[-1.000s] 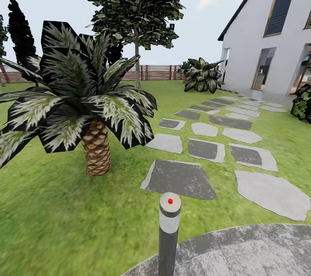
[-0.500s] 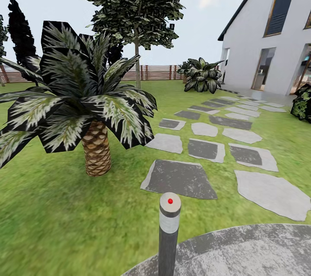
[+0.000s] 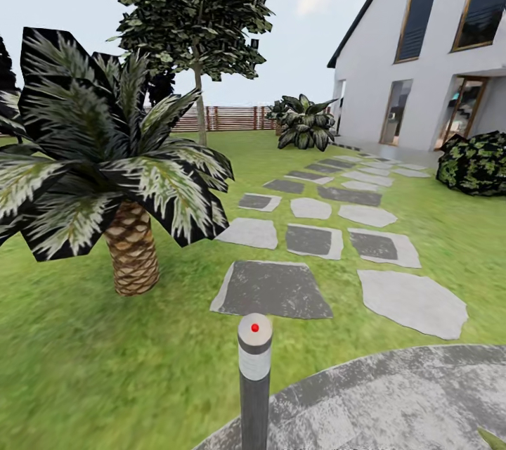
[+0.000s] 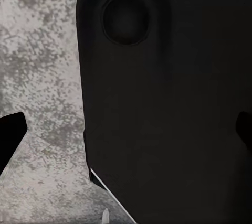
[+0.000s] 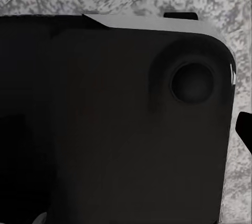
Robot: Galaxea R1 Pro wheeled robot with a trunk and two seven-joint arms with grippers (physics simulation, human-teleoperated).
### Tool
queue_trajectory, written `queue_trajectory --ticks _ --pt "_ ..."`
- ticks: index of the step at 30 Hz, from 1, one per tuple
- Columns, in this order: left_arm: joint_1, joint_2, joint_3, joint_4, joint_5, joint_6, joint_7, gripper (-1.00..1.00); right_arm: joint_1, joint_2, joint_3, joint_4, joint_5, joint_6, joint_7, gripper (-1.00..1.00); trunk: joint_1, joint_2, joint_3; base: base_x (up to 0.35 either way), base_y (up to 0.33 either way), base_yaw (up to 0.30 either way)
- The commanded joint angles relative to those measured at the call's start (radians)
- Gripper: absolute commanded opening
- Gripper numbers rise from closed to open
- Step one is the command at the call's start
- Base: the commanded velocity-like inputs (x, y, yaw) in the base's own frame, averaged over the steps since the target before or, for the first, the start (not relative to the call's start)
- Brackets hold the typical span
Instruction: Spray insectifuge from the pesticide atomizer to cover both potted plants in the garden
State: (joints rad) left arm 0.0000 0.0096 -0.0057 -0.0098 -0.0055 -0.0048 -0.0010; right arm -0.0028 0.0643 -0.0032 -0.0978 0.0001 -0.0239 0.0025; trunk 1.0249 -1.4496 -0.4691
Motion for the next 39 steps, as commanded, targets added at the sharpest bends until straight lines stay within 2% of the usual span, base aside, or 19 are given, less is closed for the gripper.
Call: queue_trajectory --ticks 1,8,39 --pt "0.000 0.001 -0.001 -0.001 0.000 0.000 0.000 1.00 0.000 0.000 0.000 -0.005 0.000 -0.002 0.000 1.00 0.000 0.000 -0.001 0.149 0.000 -0.274" --pt "0.000 0.000 0.000 -0.002 0.001 0.000 -0.001 1.00 0.000 0.000 -0.001 -0.012 0.000 -0.002 0.001 1.00 0.000 0.000 -0.001 0.118 0.000 -0.275" --pt "0.000 0.000 0.000 -0.002 0.001 -0.001 0.000 1.00 -0.001 -0.003 -0.003 -0.012 0.001 -0.001 -0.006 1.00 0.000 0.000 -0.001 0.002 0.000 -0.275"
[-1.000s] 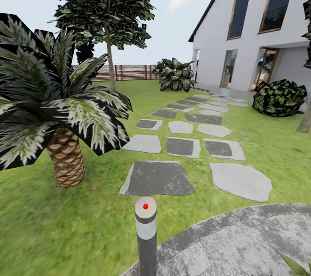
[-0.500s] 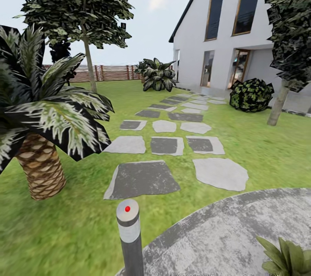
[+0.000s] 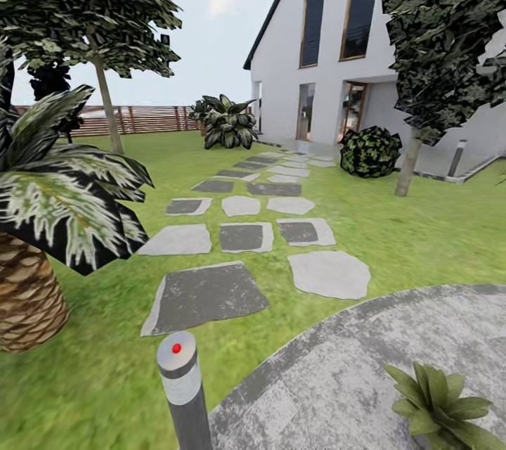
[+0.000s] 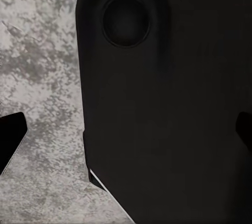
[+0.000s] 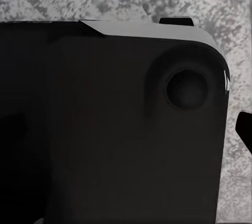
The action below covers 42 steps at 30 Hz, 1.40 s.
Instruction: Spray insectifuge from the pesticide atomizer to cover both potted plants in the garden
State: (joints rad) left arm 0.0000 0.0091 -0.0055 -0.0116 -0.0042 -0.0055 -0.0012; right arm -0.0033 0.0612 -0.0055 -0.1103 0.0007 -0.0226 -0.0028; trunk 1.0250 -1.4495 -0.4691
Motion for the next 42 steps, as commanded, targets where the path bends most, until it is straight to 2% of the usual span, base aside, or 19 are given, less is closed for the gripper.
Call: queue_trajectory --ticks 1,35,38,42 --pt "0.000 0.000 -0.001 -0.001 0.000 -0.001 0.000 1.00 0.000 0.000 -0.001 0.000 0.000 -0.002 0.000 1.00 0.000 0.000 -0.001 0.000 0.000 -0.275" --pt "0.000 0.001 -0.001 -0.001 -0.001 -0.001 0.000 1.00 0.000 -0.002 -0.002 -0.002 -0.001 -0.003 0.000 1.00 0.000 0.000 -0.001 0.000 0.000 -0.275" --pt "-0.002 0.001 0.000 -0.007 -0.001 -0.008 0.000 1.00 0.000 -0.010 -0.002 -0.014 -0.001 -0.003 0.000 1.00 0.000 0.000 -0.001 0.000 0.000 -0.275" --pt "-0.005 0.008 0.001 -0.053 0.000 -0.097 0.002 1.00 -0.001 -0.044 -0.002 -0.043 0.000 -0.003 0.000 1.00 0.000 0.000 -0.001 0.000 0.000 -0.275"
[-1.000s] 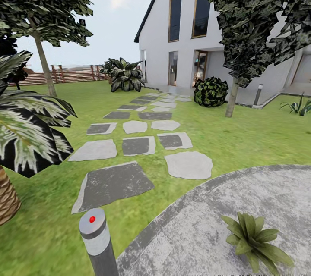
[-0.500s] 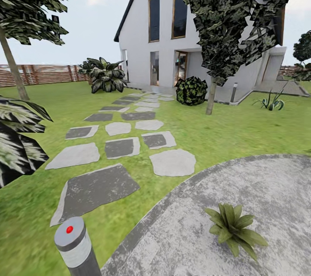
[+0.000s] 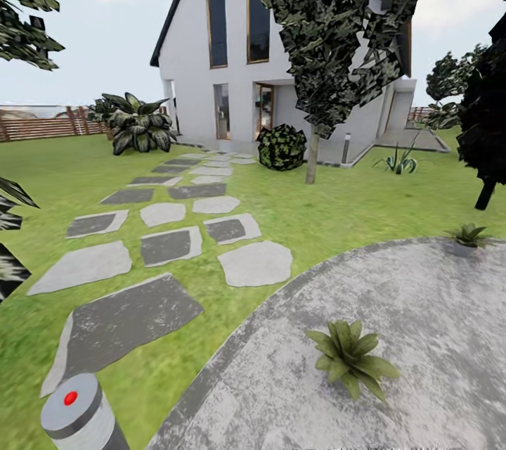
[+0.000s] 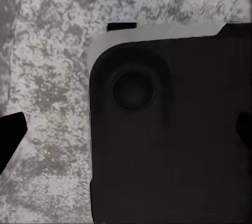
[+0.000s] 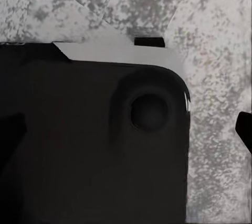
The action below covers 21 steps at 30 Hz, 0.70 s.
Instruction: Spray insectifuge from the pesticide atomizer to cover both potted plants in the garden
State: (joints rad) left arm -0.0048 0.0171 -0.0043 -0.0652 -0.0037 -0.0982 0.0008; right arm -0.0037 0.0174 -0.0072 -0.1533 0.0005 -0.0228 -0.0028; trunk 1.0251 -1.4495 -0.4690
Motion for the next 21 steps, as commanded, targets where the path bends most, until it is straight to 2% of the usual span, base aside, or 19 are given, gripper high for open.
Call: queue_trajectory --ticks 1,4,6,8,10,15,19,21 --pt "-0.003 0.005 0.000 -0.014 0.000 -0.040 0.000 1.00 0.000 -0.017 0.000 -0.024 0.001 -0.003 0.000 1.00 0.000 0.000 -0.001 0.000 0.000 -0.275" --pt "-0.011 0.012 0.000 -0.023 0.001 -0.064 -0.002 1.00 0.000 -0.038 0.000 -0.087 0.002 -0.003 0.000 1.00 0.000 0.000 -0.001 0.000 0.000 -0.275" --pt "-0.032 0.019 0.000 -0.027 -0.003 -0.098 -0.004 1.00 0.000 -0.060 0.000 -0.192 0.001 -0.002 0.005 1.00 0.000 0.000 -0.001 0.000 0.000 -0.275" --pt "-0.044 0.022 0.000 -0.028 -0.004 -0.115 -0.005 1.00 0.000 -0.064 0.001 -0.241 0.000 -0.002 0.006 1.00 0.000 0.000 -0.001 0.000 0.000 -0.275" --pt "-0.065 0.026 0.000 -0.028 -0.001 -0.127 -0.007 1.00 -0.001 -0.063 0.002 -0.301 -0.002 -0.003 0.008 1.00 0.000 0.000 -0.001 0.000 0.000 -0.275" --pt "-0.098 0.027 -0.003 -0.029 -0.004 -0.133 -0.011 1.00 -0.001 -0.057 0.003 -0.377 -0.003 -0.018 0.009 1.00 0.000 0.000 -0.001 0.000 0.000 -0.275" --pt "-0.109 0.029 -0.006 -0.030 -0.007 -0.135 -0.013 1.00 -0.001 -0.043 0.006 -0.394 -0.003 -0.096 0.009 1.00 0.000 0.000 -0.001 0.000 0.000 -0.276" --pt "-0.111 0.030 -0.007 -0.032 -0.008 -0.140 -0.009 1.00 -0.001 -0.024 0.008 -0.392 -0.002 -0.139 0.009 1.00 0.000 0.000 -0.001 0.000 0.000 -0.276"
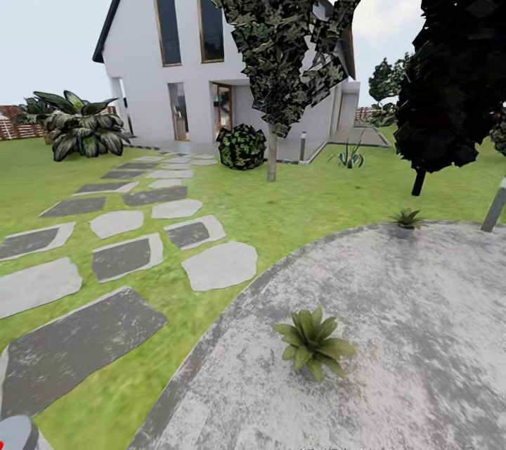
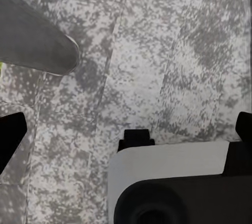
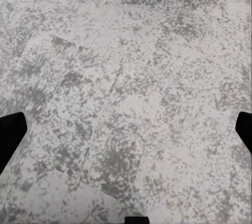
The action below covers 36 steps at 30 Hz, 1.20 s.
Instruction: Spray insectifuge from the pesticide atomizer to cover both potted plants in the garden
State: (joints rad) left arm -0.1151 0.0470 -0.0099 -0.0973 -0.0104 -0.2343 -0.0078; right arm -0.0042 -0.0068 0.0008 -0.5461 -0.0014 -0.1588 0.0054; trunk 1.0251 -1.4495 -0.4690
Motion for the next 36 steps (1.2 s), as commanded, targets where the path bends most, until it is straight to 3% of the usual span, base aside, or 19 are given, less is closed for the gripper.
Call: queue_trajectory --ticks 1,7,14,19,36 --pt "-0.001 0.001 -0.001 -0.008 -0.001 -0.011 0.003 1.00 0.000 0.006 0.000 0.004 0.001 -0.014 0.001 1.00 0.000 0.000 -0.001 0.000 0.000 -0.276" --pt "0.000 0.001 -0.002 -0.030 -0.003 -0.027 0.006 1.00 0.000 0.011 -0.001 0.009 0.004 -0.024 0.000 1.00 0.000 0.000 -0.001 0.000 0.000 -0.275" --pt "-0.003 -0.009 -0.002 -0.230 -0.002 -0.030 0.006 1.00 0.000 -0.001 -0.008 -0.018 0.002 -0.025 -0.001 1.00 0.000 0.000 -0.001 0.000 0.000 -0.275" --pt "-0.002 -0.009 -0.001 -0.295 0.000 -0.032 0.005 1.00 0.000 -0.001 -0.007 -0.064 0.001 -0.025 -0.001 1.00 0.000 0.000 -0.004 0.000 0.000 -0.275" --pt "0.012 -0.012 -0.005 -0.288 0.000 -0.033 0.005 1.00 0.000 -0.004 -0.007 -0.042 0.001 -0.047 -0.003 1.00 0.000 0.000 -0.014 0.020 -0.007 -0.275"
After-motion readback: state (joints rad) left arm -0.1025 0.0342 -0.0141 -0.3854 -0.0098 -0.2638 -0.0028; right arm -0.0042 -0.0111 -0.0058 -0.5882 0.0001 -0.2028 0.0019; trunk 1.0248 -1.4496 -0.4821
